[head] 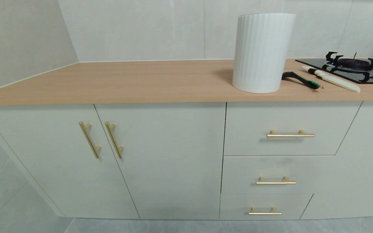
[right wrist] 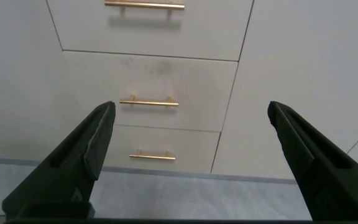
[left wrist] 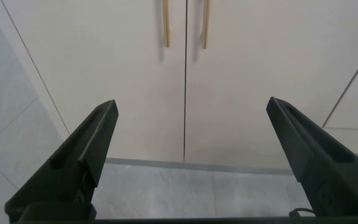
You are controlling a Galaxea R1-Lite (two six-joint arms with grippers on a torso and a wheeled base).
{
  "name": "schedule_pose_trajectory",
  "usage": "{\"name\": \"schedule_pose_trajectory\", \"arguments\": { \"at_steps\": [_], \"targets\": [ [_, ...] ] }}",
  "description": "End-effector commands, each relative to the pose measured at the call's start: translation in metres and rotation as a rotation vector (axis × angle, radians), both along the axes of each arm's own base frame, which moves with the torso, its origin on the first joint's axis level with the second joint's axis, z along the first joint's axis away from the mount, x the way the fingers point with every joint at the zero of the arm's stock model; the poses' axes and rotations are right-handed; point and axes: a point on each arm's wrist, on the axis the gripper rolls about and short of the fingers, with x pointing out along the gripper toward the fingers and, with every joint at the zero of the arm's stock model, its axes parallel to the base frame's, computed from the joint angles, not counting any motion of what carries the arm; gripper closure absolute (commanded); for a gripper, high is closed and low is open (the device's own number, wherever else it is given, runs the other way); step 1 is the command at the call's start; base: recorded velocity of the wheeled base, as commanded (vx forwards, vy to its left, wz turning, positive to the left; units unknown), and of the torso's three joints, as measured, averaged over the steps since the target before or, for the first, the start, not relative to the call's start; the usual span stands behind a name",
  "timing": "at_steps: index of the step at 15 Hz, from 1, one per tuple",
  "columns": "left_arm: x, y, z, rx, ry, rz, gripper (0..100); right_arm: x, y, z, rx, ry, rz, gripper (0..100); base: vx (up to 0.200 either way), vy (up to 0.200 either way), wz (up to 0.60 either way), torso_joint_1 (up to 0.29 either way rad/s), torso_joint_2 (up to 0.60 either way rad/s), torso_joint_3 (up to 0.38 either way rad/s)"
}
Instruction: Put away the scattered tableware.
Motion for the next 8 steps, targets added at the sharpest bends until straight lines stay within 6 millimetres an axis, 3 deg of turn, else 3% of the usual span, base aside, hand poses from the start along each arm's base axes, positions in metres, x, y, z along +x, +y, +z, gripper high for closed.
{"name": "schedule_pose_trajectory", "arguments": {
  "at_steps": [1,2,3,6,8],
  "targets": [
    [0.0,0.0,0.0,-0.001,0.0,0.0,0,-0.01,0.0,0.045,0.058,-0.1,0.041,0,0.0,0.0,0.0,0.0,0.0,0.0],
    [0.0,0.0,0.0,-0.001,0.0,0.0,0,-0.007,-0.001,0.069,0.066,-0.053,0.104,0,0.0,0.0,0.0,0.0,0.0,0.0],
    [0.0,0.0,0.0,-0.001,0.0,0.0,0,0.006,0.0,0.077,0.052,0.058,0.174,0,0.0,0.0,0.0,0.0,0.0,0.0],
    [0.0,0.0,0.0,-0.001,0.0,0.0,0,0.068,0.009,0.075,0.014,0.445,0.246,0,0.0,0.0,0.0,0.0,0.0,0.0],
    [0.0,0.0,0.0,-0.001,0.0,0.0,0,0.123,0.018,0.077,-0.011,0.659,0.25,0,0.0,0.0,0.0,0.0,0.0,0.0]
  ]
}}
